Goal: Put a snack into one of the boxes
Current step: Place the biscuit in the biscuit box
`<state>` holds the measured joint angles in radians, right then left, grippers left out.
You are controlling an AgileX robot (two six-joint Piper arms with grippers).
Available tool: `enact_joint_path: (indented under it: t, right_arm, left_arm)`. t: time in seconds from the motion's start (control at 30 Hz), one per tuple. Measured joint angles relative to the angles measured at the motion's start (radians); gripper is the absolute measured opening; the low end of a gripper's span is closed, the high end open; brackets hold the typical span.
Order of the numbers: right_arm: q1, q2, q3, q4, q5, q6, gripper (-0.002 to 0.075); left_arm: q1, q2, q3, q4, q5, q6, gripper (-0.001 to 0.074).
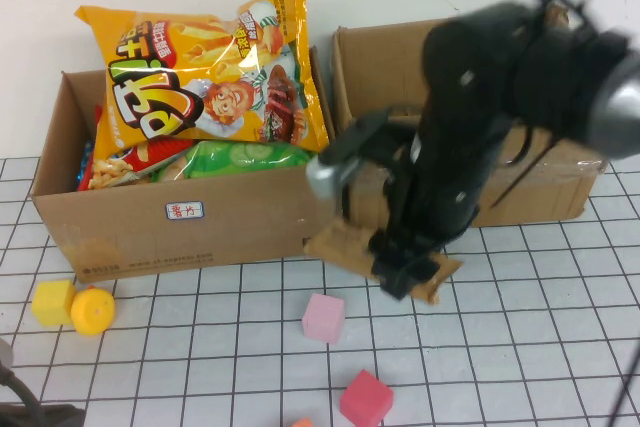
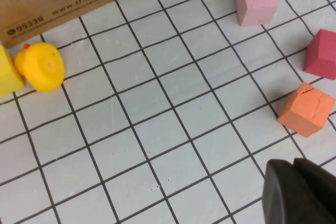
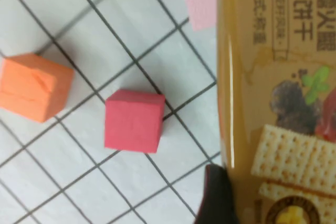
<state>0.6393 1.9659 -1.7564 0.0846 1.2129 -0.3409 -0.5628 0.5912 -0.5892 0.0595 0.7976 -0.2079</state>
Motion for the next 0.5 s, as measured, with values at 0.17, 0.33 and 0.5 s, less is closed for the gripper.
enact_joint_path:
  t: [0.17,0.33,0.5]
  right_arm:
    - [0.0,-0.159,0.0,-0.035,-0.053,-0.016,0.0471]
    - [0.0,-0.263,-0.008,-0.276,-0.222,0.02,0.0471]
    - [-0.004,-0.231,-0.008,-0.568,-0.397,0.193,0.0471]
  left_arm:
    - [0.0,0.0,0.0,0.002,-0.002,0.0,-0.0001]
    - [0.0,0.0,0.0,0.002,-0.017,0.0,-0.0001]
    - [0.0,0.0,0.0,0.002,-0.023,0.0,-0.0001]
